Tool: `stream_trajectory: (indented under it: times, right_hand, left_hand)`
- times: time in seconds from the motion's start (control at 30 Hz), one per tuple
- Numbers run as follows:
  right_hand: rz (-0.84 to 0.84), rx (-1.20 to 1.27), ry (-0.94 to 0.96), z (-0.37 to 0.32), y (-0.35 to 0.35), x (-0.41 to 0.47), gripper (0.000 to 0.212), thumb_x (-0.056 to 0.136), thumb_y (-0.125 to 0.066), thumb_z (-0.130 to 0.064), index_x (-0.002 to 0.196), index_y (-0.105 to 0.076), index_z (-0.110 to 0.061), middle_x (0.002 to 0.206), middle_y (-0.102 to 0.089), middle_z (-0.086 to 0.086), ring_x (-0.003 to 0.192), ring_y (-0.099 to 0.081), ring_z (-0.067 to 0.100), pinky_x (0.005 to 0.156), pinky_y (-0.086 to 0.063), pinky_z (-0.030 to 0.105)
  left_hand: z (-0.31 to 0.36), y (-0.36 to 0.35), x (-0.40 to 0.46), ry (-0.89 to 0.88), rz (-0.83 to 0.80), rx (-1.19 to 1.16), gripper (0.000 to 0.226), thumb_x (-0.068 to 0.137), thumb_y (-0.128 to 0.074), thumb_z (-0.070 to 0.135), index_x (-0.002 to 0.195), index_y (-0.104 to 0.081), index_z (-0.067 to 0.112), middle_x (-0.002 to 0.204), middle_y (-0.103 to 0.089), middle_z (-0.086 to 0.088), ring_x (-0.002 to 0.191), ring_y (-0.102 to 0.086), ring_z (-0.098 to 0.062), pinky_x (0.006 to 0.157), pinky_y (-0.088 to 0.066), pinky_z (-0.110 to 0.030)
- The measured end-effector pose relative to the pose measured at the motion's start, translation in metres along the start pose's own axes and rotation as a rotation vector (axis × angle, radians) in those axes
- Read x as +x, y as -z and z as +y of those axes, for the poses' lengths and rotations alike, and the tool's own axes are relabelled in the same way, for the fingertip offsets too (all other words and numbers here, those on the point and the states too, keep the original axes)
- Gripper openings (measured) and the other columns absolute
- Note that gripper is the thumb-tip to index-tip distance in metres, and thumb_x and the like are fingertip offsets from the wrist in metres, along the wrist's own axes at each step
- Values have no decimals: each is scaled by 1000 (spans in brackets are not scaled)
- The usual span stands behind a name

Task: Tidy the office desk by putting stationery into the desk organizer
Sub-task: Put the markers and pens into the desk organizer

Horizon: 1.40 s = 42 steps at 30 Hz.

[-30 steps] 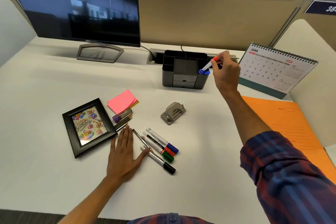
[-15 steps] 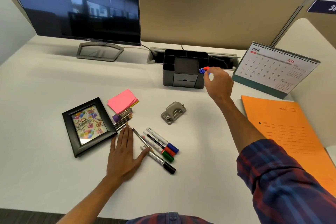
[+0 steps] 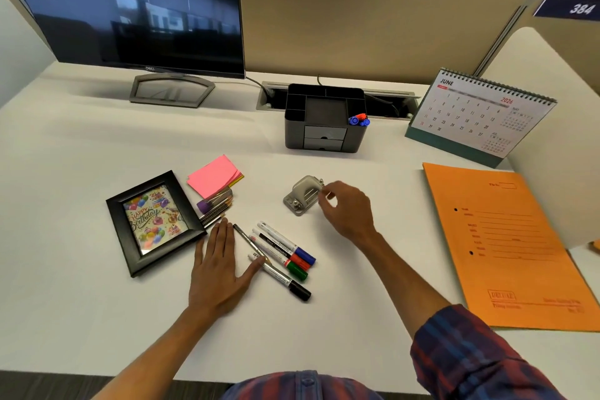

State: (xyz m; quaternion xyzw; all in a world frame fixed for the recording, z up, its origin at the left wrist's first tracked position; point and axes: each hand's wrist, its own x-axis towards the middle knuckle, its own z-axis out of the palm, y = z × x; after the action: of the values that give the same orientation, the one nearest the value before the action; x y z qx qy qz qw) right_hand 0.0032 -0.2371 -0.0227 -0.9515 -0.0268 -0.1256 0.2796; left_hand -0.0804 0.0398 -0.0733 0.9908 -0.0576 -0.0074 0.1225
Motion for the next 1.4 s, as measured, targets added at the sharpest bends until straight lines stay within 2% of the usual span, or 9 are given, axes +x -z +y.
stream_trajectory:
  times: [0.17, 0.33, 0.57, 0.77, 0.87, 1.03, 1.13, 1.3, 1.4]
  right_hand:
    - [-327, 21, -128, -7, -9, -24, 21, 83, -65, -42, 78, -66, -22, 82, -69, -9, 77, -62, 13, 72, -50, 30]
    - [-362, 120, -136, -13, -14, -43, 16, 83, -66, -42, 85, -70, -27, 92, -68, -13, 85, -61, 7, 80, -51, 31]
    - [-449, 134, -35, -18, -11, -59, 26, 78, -67, -55, 89, -72, -32, 95, -60, -16, 89, -52, -1, 75, -42, 22]
    - [-453, 197, -61, -17, -12, -58, 17, 80, -71, -41, 86, -72, -25, 93, -64, -11, 86, -56, 3, 76, -46, 27]
    - [-418, 351, -171, -12, -11, -55, 11, 78, -75, -31, 83, -69, -23, 84, -69, -9, 79, -63, 8, 77, -54, 33]
    - [-291, 564, -215, -10, 3, -44, 7, 80, -76, -20, 86, -72, -18, 82, -70, -7, 74, -59, 1, 71, -46, 17]
    - [-178, 634, -222, -10, 18, -29, 9, 80, -77, -17, 88, -73, -18, 83, -71, -6, 74, -60, 3, 71, -47, 15]
    - [85, 597, -149, -9, 49, 5, 24, 81, -76, -15, 103, -68, -11, 94, -72, 1, 86, -68, 13, 77, -56, 24]
    - [253, 536, -95, -6, 68, 29, 38, 82, -76, -14, 115, -58, -10, 99, -71, 7, 87, -69, 14, 77, -56, 19]
  left_hand:
    - [-1, 0, 1, -2, -7, 6, 98, 87, -13, 81, 156, -6, 11, 163, 1, 0, 150, 4, -12, 122, -4, -41]
    - [-1, -1, 0, -2, 1, 12, 98, 87, -13, 81, 156, -8, 11, 163, -1, -1, 150, 1, -13, 122, -4, -40]
    - [-1, -2, 0, 1, 7, 20, 97, 87, -13, 80, 155, -9, 11, 164, -2, -1, 150, 0, -14, 122, -4, -40]
    - [-1, -2, 1, 3, -2, 27, 97, 87, -9, 80, 156, -7, 12, 164, 1, 0, 150, 2, -13, 122, -4, -40]
    - [-1, -2, 0, 0, 4, 25, 96, 87, -9, 80, 156, -7, 12, 164, 0, 0, 150, 2, -13, 122, -4, -40]
    - [-2, -2, 0, 2, 7, 16, 95, 88, -12, 79, 156, -8, 12, 164, -1, 0, 150, 1, -13, 122, -5, -41]
    - [-2, -2, -1, -1, 1, 12, 95, 88, -12, 79, 156, -7, 12, 163, 1, 1, 150, 3, -12, 122, -5, -41]
    - [-1, -2, 0, -2, -5, 14, 96, 88, -12, 79, 156, -6, 12, 163, 2, 1, 150, 4, -12, 122, -5, -41]
    - [-1, 0, 0, -2, -3, 4, 97, 87, -11, 79, 156, -8, 11, 163, -1, 0, 150, 1, -13, 122, -5, -41]
